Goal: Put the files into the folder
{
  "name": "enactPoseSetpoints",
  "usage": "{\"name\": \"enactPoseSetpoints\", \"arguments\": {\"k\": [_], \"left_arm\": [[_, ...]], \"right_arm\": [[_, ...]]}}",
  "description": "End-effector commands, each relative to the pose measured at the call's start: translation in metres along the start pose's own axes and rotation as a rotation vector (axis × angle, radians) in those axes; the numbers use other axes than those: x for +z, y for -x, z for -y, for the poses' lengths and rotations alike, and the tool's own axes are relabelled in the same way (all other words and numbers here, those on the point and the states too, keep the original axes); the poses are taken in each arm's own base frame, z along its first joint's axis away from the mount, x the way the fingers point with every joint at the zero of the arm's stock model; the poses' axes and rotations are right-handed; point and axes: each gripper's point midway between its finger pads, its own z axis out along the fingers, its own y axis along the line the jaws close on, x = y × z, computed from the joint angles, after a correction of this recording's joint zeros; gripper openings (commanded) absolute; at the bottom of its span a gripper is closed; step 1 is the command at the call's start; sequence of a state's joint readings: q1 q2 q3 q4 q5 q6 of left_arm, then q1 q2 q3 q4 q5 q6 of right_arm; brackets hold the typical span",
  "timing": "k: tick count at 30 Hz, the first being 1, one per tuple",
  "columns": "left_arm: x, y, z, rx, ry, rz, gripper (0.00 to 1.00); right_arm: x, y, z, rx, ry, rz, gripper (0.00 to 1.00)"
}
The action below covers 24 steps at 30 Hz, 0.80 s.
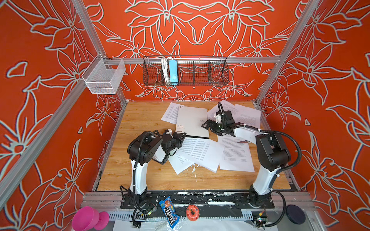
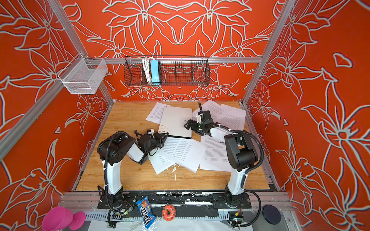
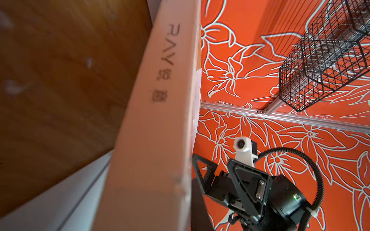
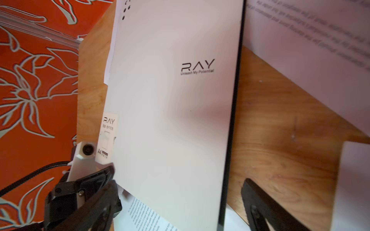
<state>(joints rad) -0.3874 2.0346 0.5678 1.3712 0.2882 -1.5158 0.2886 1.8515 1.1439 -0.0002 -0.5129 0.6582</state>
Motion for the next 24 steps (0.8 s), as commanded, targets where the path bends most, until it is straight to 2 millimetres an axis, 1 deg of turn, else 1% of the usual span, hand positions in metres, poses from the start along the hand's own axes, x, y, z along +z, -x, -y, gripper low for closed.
{"name": "enactPoseSetpoints", "arguments": {"k": [1,4,6,8,14,18,20,21,24], "left_arm": [[-0.002,-0.005,0.028,0.002,-0.082,-0.021,0.00],[0.000,-0.006,0.028,-0.013,-0.082,-0.031,0.00],[0.001,-0.008,0.031,-0.010,-0.090,-0.040,0.00],[0.001,-0.008,0.035,-0.004,-0.099,-0.043,0.00],[0.001,-0.010,0.031,-0.010,-0.090,-0.053,0.00],[0.003,-0.011,0.032,0.001,-0.094,-0.056,0.00],[0.005,-0.012,0.030,0.001,-0.089,-0.063,0.00],[0.007,-0.013,0.029,0.000,-0.089,-0.069,0.00],[0.009,-0.015,0.024,-0.002,-0.078,-0.076,0.00]], "right_arm": [[0.008,0.012,-0.012,0.040,0.080,-0.011,0.98],[0.017,0.016,-0.014,0.070,0.104,-0.016,0.97],[0.020,0.017,-0.010,0.078,0.089,-0.018,0.97],[0.022,0.017,-0.011,0.082,0.104,-0.016,0.97],[0.028,0.023,-0.024,0.088,0.190,-0.020,0.93],[0.028,0.038,-0.023,0.089,0.240,0.023,0.82],[0.031,0.046,-0.019,0.093,0.267,0.041,0.72],[0.033,0.049,-0.020,0.094,0.292,0.046,0.65],[0.039,0.057,-0.023,0.092,0.350,0.057,0.48]]}}
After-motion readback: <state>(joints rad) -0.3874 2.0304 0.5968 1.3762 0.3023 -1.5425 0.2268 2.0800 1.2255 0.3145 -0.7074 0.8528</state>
